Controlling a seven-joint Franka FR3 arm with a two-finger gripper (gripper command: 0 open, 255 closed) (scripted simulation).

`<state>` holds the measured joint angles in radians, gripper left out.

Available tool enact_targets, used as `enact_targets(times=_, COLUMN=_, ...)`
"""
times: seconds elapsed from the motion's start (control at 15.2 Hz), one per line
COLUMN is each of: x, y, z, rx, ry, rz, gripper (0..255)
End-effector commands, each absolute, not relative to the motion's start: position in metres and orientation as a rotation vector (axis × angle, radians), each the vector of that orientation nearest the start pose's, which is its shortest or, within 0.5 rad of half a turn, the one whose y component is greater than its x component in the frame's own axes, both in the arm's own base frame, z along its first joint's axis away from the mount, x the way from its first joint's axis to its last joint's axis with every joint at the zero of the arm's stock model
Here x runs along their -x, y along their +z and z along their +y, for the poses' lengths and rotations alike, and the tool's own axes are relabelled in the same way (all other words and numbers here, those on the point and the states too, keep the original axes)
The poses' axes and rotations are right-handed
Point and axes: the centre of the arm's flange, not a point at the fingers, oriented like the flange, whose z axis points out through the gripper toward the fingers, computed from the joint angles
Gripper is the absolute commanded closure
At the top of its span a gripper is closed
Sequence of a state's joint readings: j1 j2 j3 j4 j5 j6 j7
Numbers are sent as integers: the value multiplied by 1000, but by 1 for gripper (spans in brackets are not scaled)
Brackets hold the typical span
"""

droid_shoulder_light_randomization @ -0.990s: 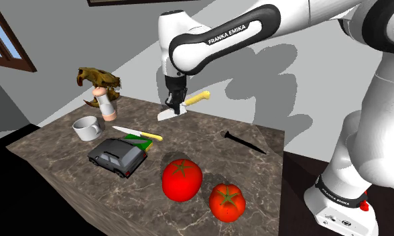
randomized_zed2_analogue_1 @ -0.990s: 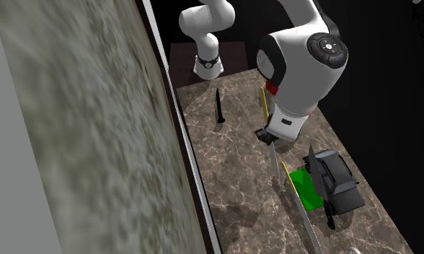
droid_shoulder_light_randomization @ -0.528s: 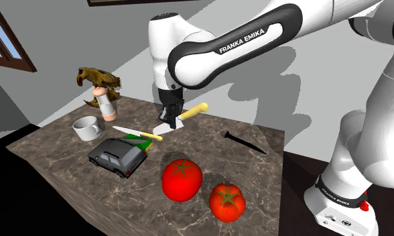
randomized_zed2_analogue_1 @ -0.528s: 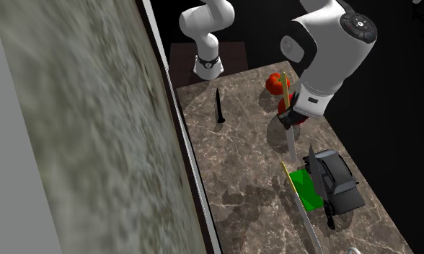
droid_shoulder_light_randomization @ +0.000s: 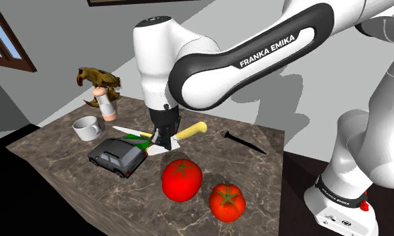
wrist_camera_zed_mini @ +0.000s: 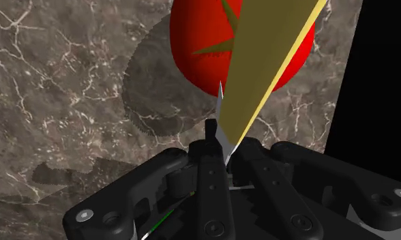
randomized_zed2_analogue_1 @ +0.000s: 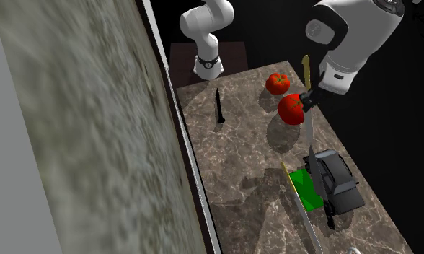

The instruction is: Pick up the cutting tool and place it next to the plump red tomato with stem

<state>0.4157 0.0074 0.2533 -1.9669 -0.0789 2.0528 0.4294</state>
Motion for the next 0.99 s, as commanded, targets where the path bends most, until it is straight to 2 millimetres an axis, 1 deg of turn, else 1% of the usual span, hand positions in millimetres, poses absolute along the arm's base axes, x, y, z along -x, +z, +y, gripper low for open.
enact_targets(times=0.0, x=-431, y=475, z=371, rx=3126, ry=-163, rz=-428, gripper=255)
enact_targets(times=0.73, x=-344, y=475, z=484, rx=3126, ry=-163, rz=-428, gripper=255)
enact_targets(times=0.92, x=-344, y=459, z=484, rx=3126, ry=-163, rz=-428, gripper=255)
